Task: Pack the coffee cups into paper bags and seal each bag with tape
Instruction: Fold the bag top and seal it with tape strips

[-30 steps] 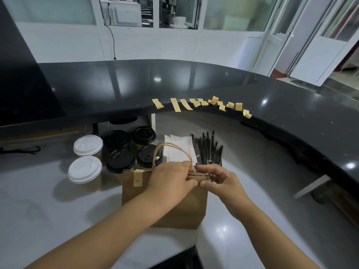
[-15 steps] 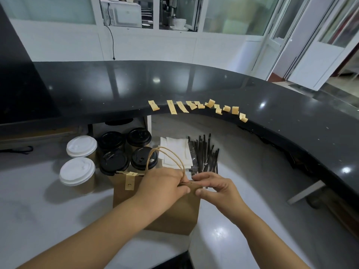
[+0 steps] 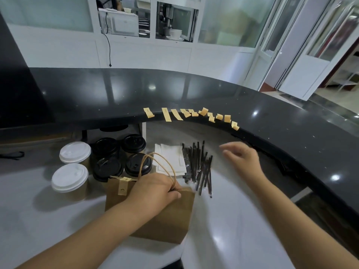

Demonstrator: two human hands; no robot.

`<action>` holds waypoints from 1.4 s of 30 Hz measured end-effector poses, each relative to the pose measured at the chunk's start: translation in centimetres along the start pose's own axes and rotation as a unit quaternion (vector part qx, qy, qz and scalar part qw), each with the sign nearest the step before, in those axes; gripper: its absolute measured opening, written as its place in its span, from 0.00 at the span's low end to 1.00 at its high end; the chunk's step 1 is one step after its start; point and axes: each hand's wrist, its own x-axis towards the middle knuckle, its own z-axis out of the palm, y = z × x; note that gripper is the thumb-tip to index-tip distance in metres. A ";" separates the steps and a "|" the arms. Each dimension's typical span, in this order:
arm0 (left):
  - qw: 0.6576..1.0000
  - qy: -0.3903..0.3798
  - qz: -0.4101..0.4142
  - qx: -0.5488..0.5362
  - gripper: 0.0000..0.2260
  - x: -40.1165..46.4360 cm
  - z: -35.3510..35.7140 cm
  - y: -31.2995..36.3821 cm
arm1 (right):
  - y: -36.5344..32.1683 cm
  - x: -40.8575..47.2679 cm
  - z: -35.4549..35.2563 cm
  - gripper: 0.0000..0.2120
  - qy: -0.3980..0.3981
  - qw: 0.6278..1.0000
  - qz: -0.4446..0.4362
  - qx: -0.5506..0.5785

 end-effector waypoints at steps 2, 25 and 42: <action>1.000 0.002 -0.001 -0.002 0.12 0.0 -0.1 0.2 | 0.6 2.5 -1.4 0.11 0.056 0.996 -0.005 -0.067; 1.000 -0.004 -0.011 -0.009 0.11 0.0 -0.3 0.3 | 0.8 8.8 -1.8 0.06 0.157 0.954 0.012 -0.256; 1.000 0.012 -0.015 -0.017 0.11 -0.2 -0.2 0.4 | 1.9 9.6 -1.4 0.08 0.139 0.943 0.043 -0.299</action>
